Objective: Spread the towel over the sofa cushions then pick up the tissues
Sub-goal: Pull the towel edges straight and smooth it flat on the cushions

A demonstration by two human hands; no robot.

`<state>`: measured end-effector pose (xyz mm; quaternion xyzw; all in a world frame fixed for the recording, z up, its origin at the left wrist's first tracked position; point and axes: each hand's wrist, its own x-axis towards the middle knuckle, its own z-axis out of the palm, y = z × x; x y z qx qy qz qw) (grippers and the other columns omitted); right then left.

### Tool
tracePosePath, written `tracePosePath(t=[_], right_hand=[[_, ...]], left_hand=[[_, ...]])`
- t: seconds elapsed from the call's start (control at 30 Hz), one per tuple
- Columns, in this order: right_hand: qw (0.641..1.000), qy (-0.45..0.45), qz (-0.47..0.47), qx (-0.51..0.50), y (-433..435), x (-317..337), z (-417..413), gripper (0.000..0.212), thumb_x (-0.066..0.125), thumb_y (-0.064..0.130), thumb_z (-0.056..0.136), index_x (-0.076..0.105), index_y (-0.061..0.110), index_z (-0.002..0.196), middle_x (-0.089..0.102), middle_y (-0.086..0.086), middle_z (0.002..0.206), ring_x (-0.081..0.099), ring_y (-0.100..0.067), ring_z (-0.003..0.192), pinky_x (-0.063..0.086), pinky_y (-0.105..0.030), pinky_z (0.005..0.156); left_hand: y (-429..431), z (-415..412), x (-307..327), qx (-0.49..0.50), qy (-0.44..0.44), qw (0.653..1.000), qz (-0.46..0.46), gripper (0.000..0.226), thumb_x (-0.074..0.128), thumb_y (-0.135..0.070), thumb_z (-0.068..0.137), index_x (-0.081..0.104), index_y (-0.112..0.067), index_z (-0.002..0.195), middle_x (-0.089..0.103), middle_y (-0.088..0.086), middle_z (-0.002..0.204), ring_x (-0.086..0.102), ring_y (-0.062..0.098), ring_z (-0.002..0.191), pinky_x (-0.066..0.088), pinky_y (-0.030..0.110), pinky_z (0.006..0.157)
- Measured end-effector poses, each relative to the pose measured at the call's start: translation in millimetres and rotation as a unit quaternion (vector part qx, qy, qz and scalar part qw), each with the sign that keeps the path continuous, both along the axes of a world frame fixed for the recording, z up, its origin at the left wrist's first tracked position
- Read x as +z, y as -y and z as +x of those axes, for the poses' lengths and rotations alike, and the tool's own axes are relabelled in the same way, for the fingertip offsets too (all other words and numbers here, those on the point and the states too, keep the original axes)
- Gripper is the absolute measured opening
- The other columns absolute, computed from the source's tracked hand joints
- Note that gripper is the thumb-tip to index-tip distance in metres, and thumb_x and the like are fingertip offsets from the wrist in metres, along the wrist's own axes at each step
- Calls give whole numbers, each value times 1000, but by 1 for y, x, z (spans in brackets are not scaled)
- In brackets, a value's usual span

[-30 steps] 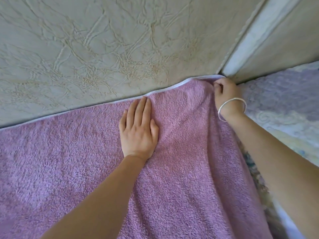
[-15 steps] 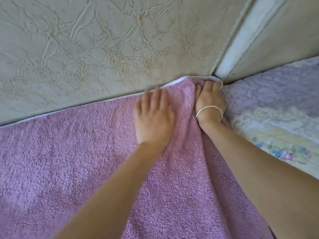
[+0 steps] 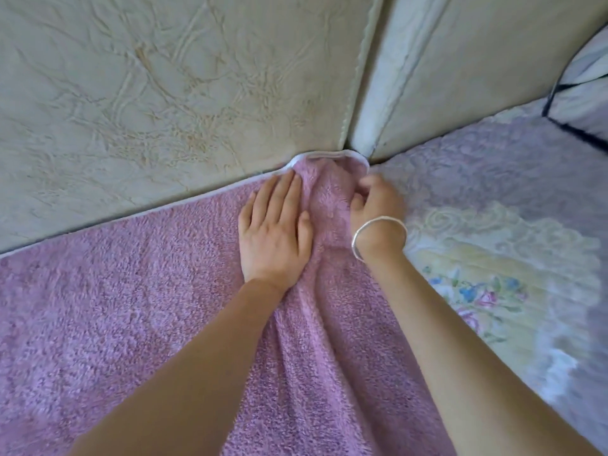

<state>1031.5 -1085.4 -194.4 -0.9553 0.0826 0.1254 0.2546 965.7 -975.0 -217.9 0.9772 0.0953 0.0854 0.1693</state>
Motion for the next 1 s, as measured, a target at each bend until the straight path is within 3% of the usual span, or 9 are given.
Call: tracePosePath(t=[0.1, 0.2, 0.33, 0.37, 0.47, 0.63, 0.83, 1.0], right_hand=[[989, -146, -19, 11, 5, 2, -16, 40, 27, 23, 101, 55, 1, 118, 57, -22, 126, 51, -34, 118, 37, -35, 96], [974, -207, 86, -31, 13, -2, -11, 40, 27, 18, 101, 56, -1, 120, 55, -22, 131, 49, -34, 121, 36, -34, 100], [981, -104, 109, -119, 10, -8, -10, 28, 44, 11, 94, 69, 0, 102, 66, -25, 95, 61, -28, 95, 42, -32, 77], [984, -76, 94, -135, 8, -8, -12, 27, 45, 12, 93, 70, 2, 99, 69, -22, 94, 63, -29, 93, 42, -33, 75], [998, -46, -13, -49, 12, -2, -11, 26, 44, 20, 95, 65, 7, 101, 69, -18, 105, 61, -35, 100, 45, -37, 81], [988, -137, -8, 68, 23, 13, 1, 21, 49, 15, 92, 65, 6, 103, 68, -16, 108, 60, -33, 103, 47, -34, 87], [992, -2, -121, 40, 43, 23, 11, 19, 49, 18, 95, 55, 5, 107, 61, -16, 112, 58, -32, 105, 46, -36, 81], [986, 0, -161, 54, 40, 15, 13, 22, 41, 10, 97, 46, 5, 117, 51, -16, 124, 56, -34, 108, 46, -40, 79]], left_hand=[[2, 1, 1, 4, 4, 1000, 3, 58, 30, -38, 84, 48, -11, 132, 51, 6, 138, 45, 24, 129, 24, 36, 106], [3, 2, 1, -4, 7, 1000, 18, 59, 32, -41, 83, 48, -10, 131, 52, 6, 137, 46, 25, 128, 20, 35, 102], [4, 1, 0, 7, -12, 1000, 7, 63, 30, -46, 83, 46, -11, 133, 49, 5, 140, 43, 24, 131, 24, 39, 105], [4, 0, 0, 8, -11, 1000, 6, 63, 30, -46, 83, 46, -11, 133, 49, 5, 139, 43, 25, 131, 27, 41, 106], [3, 0, 0, 4, -4, 1000, 7, 63, 31, -45, 83, 47, -9, 132, 50, 7, 138, 44, 27, 129, 33, 45, 104], [4, 0, -1, 6, -7, 1000, 3, 64, 31, -46, 83, 46, -10, 133, 49, 7, 139, 43, 27, 131, 32, 45, 104], [4, 0, -2, 8, 4, 1000, -18, 64, 29, -47, 83, 45, -11, 133, 47, 6, 141, 40, 26, 132, 28, 44, 106], [2, 0, -2, 16, 47, 996, -74, 57, 29, -36, 86, 46, -6, 131, 52, 10, 136, 44, 28, 129, 26, 40, 106]])
